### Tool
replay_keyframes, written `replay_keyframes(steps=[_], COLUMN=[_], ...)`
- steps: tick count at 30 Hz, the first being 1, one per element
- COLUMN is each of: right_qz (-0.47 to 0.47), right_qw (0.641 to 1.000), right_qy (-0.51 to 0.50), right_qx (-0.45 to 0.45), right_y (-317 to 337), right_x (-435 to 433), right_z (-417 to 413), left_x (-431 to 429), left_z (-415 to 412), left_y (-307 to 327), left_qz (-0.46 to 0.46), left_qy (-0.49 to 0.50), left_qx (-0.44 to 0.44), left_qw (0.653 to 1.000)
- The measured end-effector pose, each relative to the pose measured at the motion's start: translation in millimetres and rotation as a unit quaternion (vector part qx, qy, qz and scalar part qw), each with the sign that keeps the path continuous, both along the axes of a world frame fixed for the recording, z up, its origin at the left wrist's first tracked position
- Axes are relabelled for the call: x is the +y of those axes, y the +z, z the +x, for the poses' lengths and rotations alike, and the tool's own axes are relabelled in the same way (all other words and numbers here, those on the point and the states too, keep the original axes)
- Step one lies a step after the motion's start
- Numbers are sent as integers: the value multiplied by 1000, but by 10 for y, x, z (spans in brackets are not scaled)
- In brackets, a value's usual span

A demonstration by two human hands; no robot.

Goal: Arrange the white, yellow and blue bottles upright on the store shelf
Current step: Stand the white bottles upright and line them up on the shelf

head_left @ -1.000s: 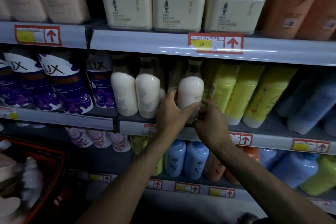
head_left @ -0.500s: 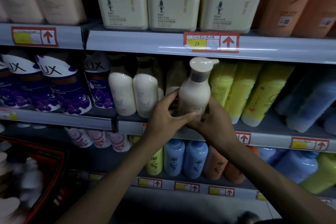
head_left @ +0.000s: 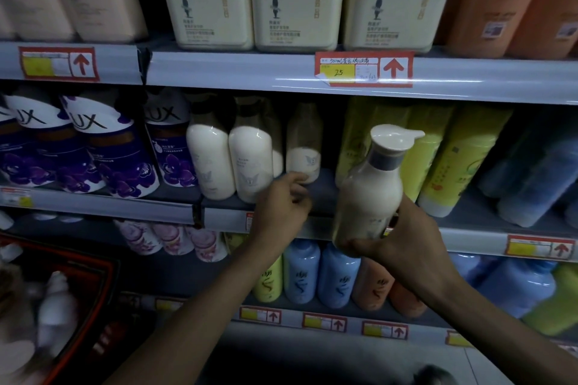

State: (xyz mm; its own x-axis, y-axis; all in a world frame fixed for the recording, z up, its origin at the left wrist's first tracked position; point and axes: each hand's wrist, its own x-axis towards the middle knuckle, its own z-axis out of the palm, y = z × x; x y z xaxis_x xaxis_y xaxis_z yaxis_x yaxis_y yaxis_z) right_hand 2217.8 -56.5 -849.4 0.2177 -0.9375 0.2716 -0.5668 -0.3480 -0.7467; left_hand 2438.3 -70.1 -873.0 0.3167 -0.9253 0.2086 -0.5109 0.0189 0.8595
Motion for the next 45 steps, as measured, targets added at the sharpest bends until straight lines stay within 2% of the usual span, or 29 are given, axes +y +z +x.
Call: replay_keyframes(steps=[3,6,11,21,31,45], right_qz=[6,4,13,38,47,45], right_qw=[1000,1000,1000,999,998,998], right_qy=[-10,-16,-16,-31,-25,-38], right_qx=[11,20,18,20,13,10], right_y=[-9,-15,-22,-25,24,45], right_x=[-3,-14,-46,-79,-83,-39], right_z=[-48,-67,-83,-217,-247,-263], left_x=[-111,-217,-417,-680,-605,-543], left_z=[-113,-267,-403,-401,-299,-463], left_y=[46,133,119,84,-6,-28], left_qz=[6,37,82,83,51,94], left_qy=[107,158,207,268,224,261], left_qx=[-89,-169,-208,-195,-145,-184], left_qw=[990,972,953,940,962,943])
